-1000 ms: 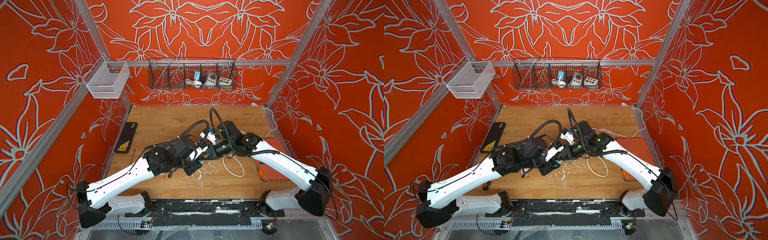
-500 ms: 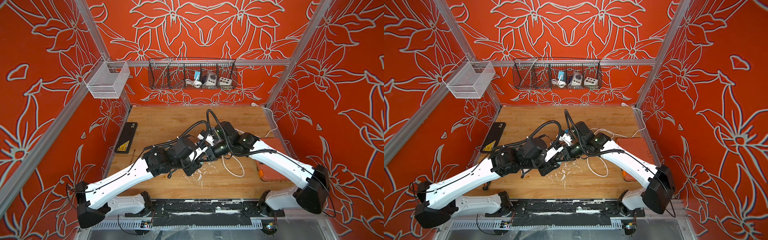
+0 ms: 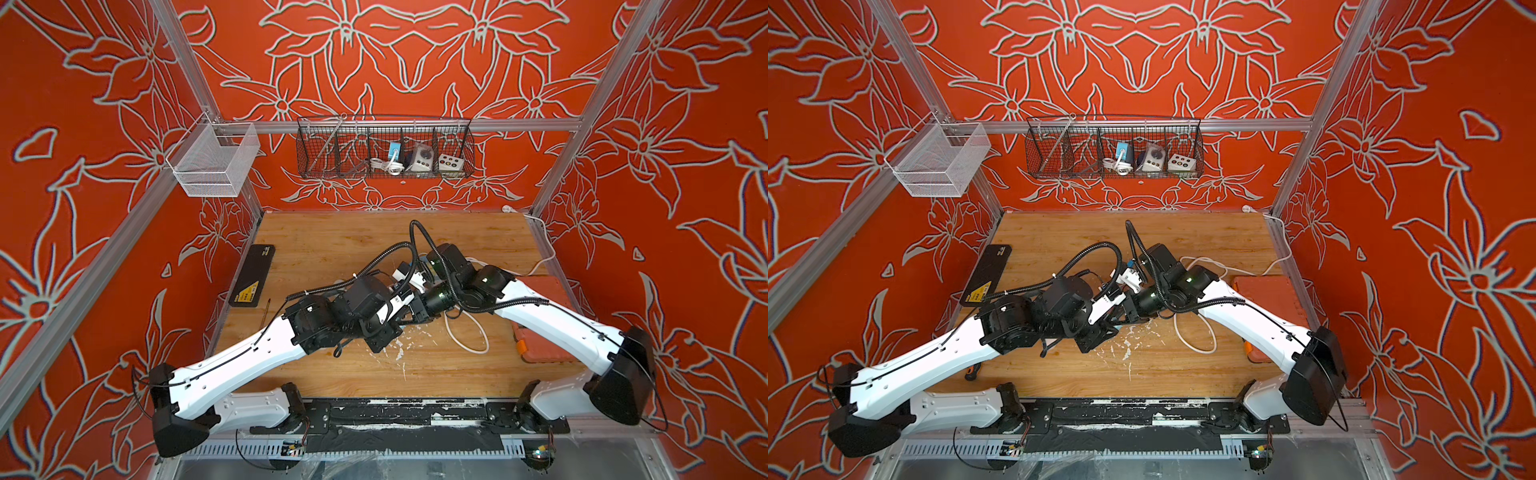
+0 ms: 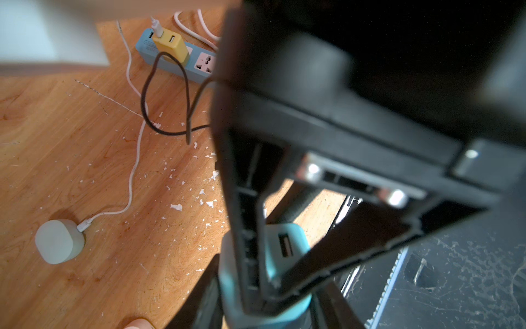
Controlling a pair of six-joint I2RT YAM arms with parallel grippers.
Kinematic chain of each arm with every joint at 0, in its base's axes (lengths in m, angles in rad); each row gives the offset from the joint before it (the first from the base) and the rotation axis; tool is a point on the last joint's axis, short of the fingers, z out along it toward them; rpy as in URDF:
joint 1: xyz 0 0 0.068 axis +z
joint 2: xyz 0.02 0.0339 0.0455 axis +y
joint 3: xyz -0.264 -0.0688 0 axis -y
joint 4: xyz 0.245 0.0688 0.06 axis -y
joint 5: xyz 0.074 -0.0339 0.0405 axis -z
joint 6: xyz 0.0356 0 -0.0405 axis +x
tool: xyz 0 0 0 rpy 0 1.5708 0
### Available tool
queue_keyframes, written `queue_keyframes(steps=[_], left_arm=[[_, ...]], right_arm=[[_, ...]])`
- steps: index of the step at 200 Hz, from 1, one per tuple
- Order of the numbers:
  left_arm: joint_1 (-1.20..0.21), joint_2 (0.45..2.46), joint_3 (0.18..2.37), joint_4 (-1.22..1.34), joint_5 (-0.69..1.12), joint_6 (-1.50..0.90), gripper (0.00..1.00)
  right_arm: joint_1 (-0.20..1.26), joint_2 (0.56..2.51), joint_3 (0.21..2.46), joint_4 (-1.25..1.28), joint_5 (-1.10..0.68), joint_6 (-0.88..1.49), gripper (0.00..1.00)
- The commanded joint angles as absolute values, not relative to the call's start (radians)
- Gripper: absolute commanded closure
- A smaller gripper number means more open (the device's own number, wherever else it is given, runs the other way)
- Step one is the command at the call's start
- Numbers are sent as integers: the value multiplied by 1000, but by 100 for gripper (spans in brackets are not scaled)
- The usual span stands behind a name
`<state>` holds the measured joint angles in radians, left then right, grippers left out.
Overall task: Charge the bluetooth headset
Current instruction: Adjust the charging cable at the plug.
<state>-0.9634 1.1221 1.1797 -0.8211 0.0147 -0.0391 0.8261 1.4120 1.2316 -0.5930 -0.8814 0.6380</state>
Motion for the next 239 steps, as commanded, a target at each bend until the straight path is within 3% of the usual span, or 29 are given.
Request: queue_keyframes(steps=[1, 19, 45, 106, 142, 175, 209, 239], left_arm=[[-971, 1092, 1177, -793, -18, -56, 48], [-971, 1078, 1175, -801, -43, -82, 39], [-953, 1039, 1176, -820, -58, -132, 35], [-673, 972, 1175, -809, 160, -285, 35], [-621, 1050, 1177, -783, 211, -349, 36], [-528, 1094, 1138, -674, 430, -459, 34], [-512, 1135, 1105, -603, 501, -503, 33], [-510, 1181, 1092, -530, 614, -578, 31]], right_arm=[[830, 1386, 1211, -562, -857, 631, 87], [814, 1369, 1195, -562, -837, 618, 88], [778, 1341, 1185, -589, -819, 583, 89], [703, 1253, 1169, -673, -680, 467, 90], [698, 1207, 1195, -726, -605, 392, 91], [695, 1179, 1200, -733, -644, 362, 91], [695, 1161, 1215, -773, -566, 318, 91], [695, 1142, 1205, -743, -622, 278, 92]])
